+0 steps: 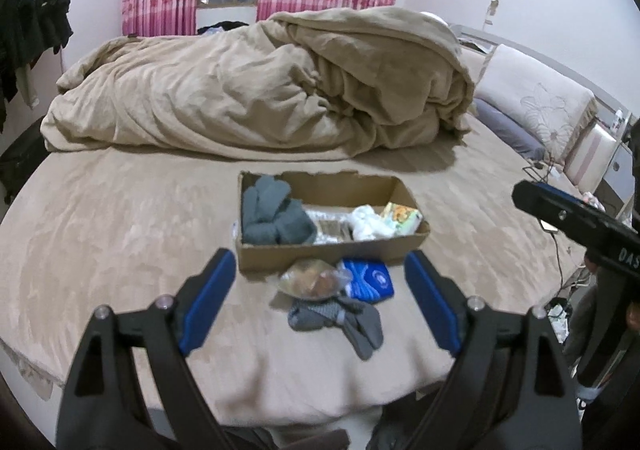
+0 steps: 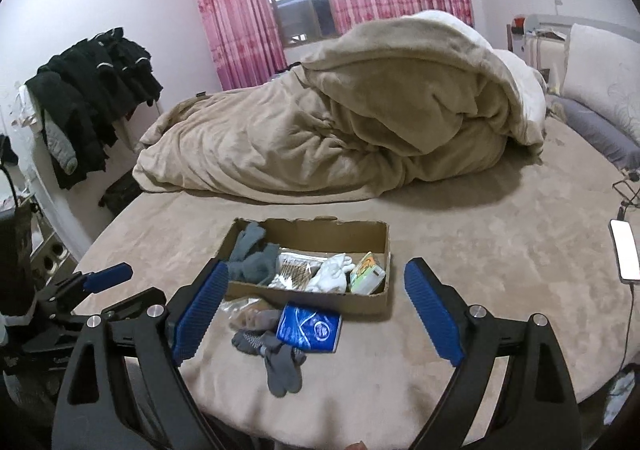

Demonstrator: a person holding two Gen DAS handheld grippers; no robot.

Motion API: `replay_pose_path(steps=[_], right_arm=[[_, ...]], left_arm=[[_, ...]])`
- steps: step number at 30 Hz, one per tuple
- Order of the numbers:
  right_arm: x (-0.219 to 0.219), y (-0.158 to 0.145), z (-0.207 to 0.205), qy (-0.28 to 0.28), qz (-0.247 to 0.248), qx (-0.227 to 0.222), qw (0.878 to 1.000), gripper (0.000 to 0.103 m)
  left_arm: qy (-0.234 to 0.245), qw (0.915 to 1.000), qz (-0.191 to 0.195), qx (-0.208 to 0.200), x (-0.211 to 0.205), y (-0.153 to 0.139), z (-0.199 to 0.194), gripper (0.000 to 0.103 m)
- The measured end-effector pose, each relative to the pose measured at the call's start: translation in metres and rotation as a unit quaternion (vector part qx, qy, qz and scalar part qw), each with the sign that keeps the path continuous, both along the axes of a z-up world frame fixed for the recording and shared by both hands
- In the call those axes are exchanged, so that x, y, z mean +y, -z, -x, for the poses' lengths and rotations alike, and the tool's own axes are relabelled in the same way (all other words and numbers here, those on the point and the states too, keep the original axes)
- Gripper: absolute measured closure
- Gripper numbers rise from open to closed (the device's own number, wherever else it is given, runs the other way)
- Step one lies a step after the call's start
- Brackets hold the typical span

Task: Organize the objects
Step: 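Grasp the clear food bag with the left gripper while the right grasps the blue tissue pack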

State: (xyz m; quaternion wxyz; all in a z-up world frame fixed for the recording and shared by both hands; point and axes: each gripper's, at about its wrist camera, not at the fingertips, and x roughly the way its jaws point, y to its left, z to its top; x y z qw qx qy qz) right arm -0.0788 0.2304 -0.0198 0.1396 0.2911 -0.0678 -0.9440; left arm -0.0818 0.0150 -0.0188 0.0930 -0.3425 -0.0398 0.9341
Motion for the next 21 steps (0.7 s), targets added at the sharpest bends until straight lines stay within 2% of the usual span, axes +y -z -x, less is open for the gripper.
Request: replay_pose_path(steps=[3, 6, 9, 21], right_arm=[[-0.001, 0.002, -0.011, -0.007, -0.005, -0.002, 1.000, 0.011], [-0.003, 0.009, -0.021, -0.008, -0.013, 0.002, 1.000, 0.011], [-0.003, 0.015, -0.023, -0.008, -0.008, -0.006, 1.000, 0.011], [-0.019, 0.053, 0.000, -0.026, -0.016, -0.049, 0.998, 0.011]], left_arm=[[-0.006, 1.0000, 0.000, 0.005, -0.002, 0.001, -0.011, 0.015], [-0.016, 0.9995, -0.023, 0.013, -0.007, 0.004, -0.019, 0.015], [-0.016, 0.9995, -0.021, 0.018, -0.006, 0.009, -0.028, 0.015], [-0.011, 0.9995, -0.015, -0.027, -0.002, 0.056, -0.013, 0.015]])
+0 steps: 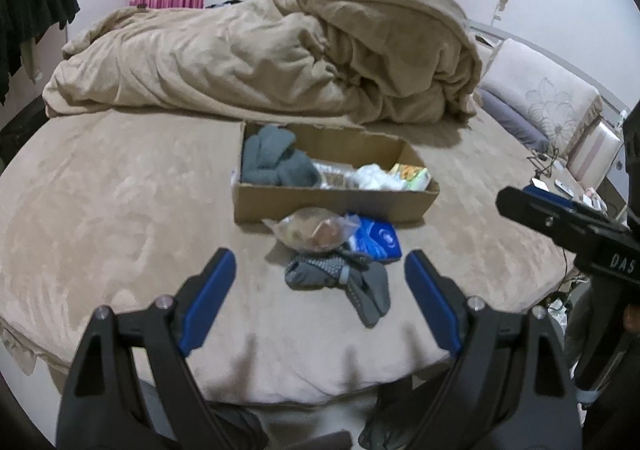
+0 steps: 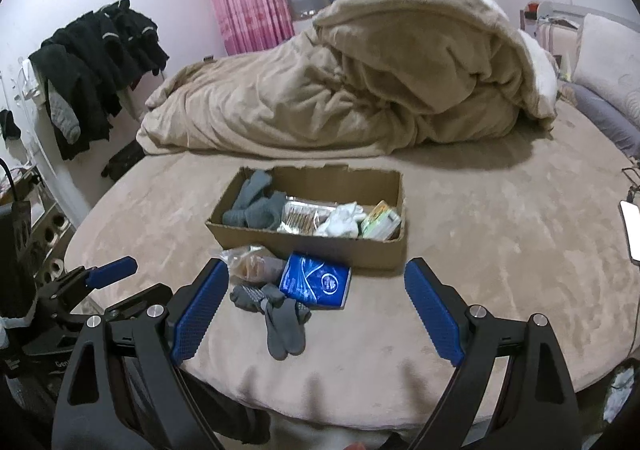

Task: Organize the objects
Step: 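Grasp the clear food bag with the left gripper while the right grasps the blue tissue pack, then lower the food bag and blue tissue pack into the box and release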

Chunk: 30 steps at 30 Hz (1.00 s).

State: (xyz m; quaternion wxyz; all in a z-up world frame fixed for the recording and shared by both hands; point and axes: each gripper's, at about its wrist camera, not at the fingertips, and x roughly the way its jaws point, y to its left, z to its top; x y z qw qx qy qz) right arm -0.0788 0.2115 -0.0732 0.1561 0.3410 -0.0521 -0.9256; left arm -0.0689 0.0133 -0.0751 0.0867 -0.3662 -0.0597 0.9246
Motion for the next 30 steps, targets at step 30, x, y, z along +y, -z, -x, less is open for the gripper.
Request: replay_pose_path(steps=[30], right_arm=[[-0.046, 0.129, 0.109, -0.030, 0.003, -0.160, 0.987, 0.022]], left_arm=[[-0.024, 0.9979, 0.024, -0.056, -0.013, 0.072, 0.067, 0.015]])
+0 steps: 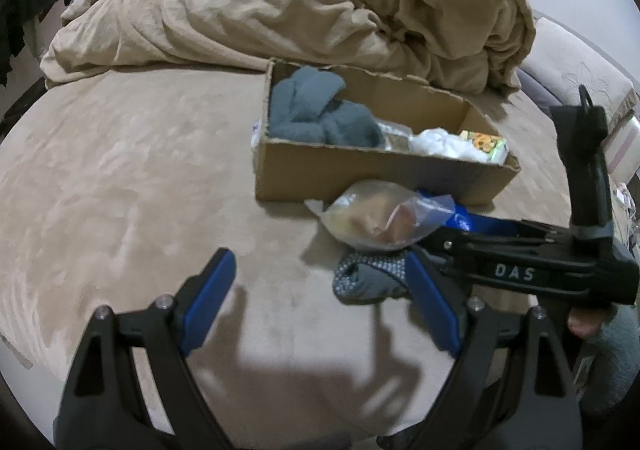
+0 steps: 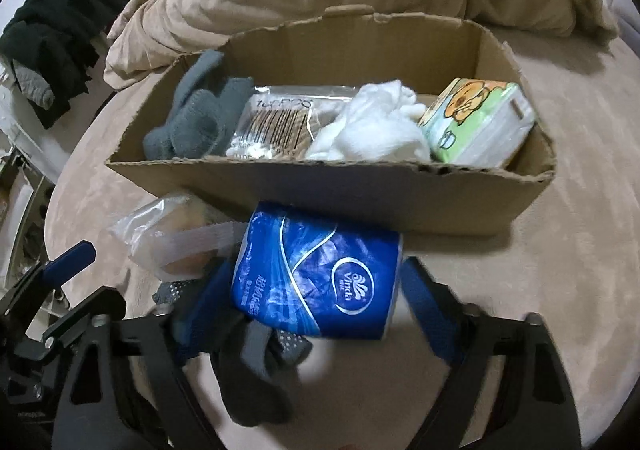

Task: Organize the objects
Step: 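Lower the food bag and blue tissue pack into the box and release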

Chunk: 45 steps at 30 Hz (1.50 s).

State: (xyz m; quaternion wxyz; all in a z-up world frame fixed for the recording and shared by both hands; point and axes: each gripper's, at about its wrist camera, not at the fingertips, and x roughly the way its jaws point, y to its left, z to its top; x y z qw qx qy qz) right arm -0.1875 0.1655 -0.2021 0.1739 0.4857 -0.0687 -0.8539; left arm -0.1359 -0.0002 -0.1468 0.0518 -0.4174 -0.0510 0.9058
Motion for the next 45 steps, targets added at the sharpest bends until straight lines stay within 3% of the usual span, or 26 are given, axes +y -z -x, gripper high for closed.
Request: replay_pose_path(steps=[3, 11, 15, 18, 26, 31, 41, 45], right_arm=[[0.006, -0.002, -0.002, -0.001, 0.005, -0.001, 1.000, 0.027], [0.041, -0.018, -0.015, 0.020, 0.009, 0.013, 1.000, 0.028], [0.054, -0.021, -0.020, 0.034, 0.015, 0.014, 0.999, 0.028], [0.060, -0.024, -0.024, 0.039, 0.018, 0.017, 0.999, 0.028], [0.066, -0.043, -0.033, 0.045, 0.028, 0.038, 0.998, 0.028], [0.064, -0.055, -0.041, 0.042, 0.029, 0.048, 0.998, 0.028], [0.060, -0.092, -0.066, 0.042, 0.029, 0.077, 0.996, 0.028], [0.059, -0.113, -0.071, 0.042, 0.022, 0.096, 0.994, 0.028]], left_arm=[[0.006, 1.0000, -0.001, -0.001, 0.004, 0.000, 0.004, 0.015], [0.047, 0.9987, 0.005, 0.021, 0.031, 0.001, 0.016, 0.015], [0.045, 0.9987, 0.019, 0.015, 0.041, 0.010, 0.034, 0.015], [0.039, 0.9991, 0.001, 0.015, 0.040, 0.014, 0.042, 0.015], [0.022, 0.9984, -0.019, 0.048, 0.030, 0.001, 0.029, 0.038], [0.018, 0.9984, -0.028, 0.046, 0.021, -0.005, 0.019, 0.044], [0.029, 0.9973, -0.047, 0.048, 0.021, -0.047, -0.013, 0.044], [0.038, 0.9950, -0.058, 0.072, 0.023, -0.076, -0.018, 0.044]])
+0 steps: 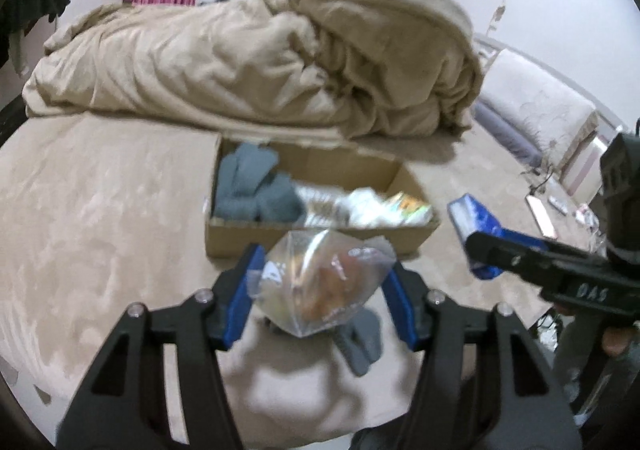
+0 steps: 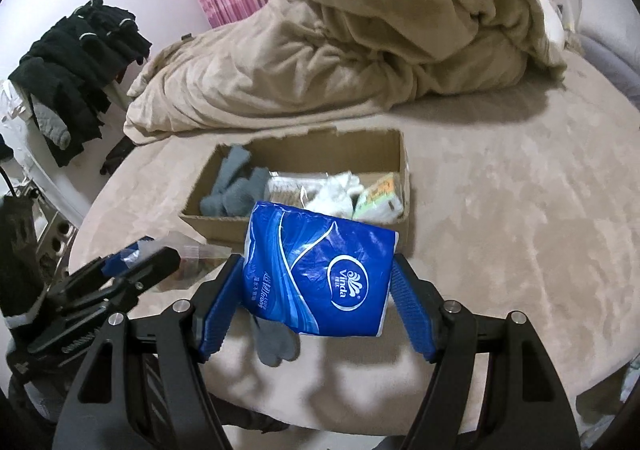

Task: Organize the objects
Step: 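Lower the food bag and blue tissue pack into the box and release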

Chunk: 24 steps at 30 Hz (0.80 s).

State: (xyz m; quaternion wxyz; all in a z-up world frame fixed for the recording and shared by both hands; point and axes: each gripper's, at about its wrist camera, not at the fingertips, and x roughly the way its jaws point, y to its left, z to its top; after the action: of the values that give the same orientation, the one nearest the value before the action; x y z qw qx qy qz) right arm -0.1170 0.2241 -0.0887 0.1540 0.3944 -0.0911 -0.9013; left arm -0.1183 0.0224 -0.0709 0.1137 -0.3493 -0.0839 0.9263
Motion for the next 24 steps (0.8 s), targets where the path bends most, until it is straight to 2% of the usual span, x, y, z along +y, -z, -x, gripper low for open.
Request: replay_pose_path(steps=[6, 11, 18, 24], right_arm=[[0.001, -0.026, 0.002, 0.006, -0.005, 0.027, 1.000, 0.028], [0.003, -0.035, 0.012, 0.015, -0.017, 0.039, 0.999, 0.028], [0.005, -0.036, 0.034, 0.025, -0.022, 0.044, 0.998, 0.028], [0.002, -0.021, 0.069, 0.023, -0.026, 0.031, 0.999, 0.028]], left_arm=[[0.024, 0.9994, -0.014, 0.019, 0.003, -0.035, 0.008, 0.044], [0.031, 0.9989, -0.014, 0.033, 0.007, -0.048, 0.019, 0.044], [0.019, 0.9992, -0.002, 0.034, 0.005, -0.042, 0.044, 0.044], [0.017, 0.9994, 0.000, 0.030, 0.004, -0.030, 0.075, 0.044]])
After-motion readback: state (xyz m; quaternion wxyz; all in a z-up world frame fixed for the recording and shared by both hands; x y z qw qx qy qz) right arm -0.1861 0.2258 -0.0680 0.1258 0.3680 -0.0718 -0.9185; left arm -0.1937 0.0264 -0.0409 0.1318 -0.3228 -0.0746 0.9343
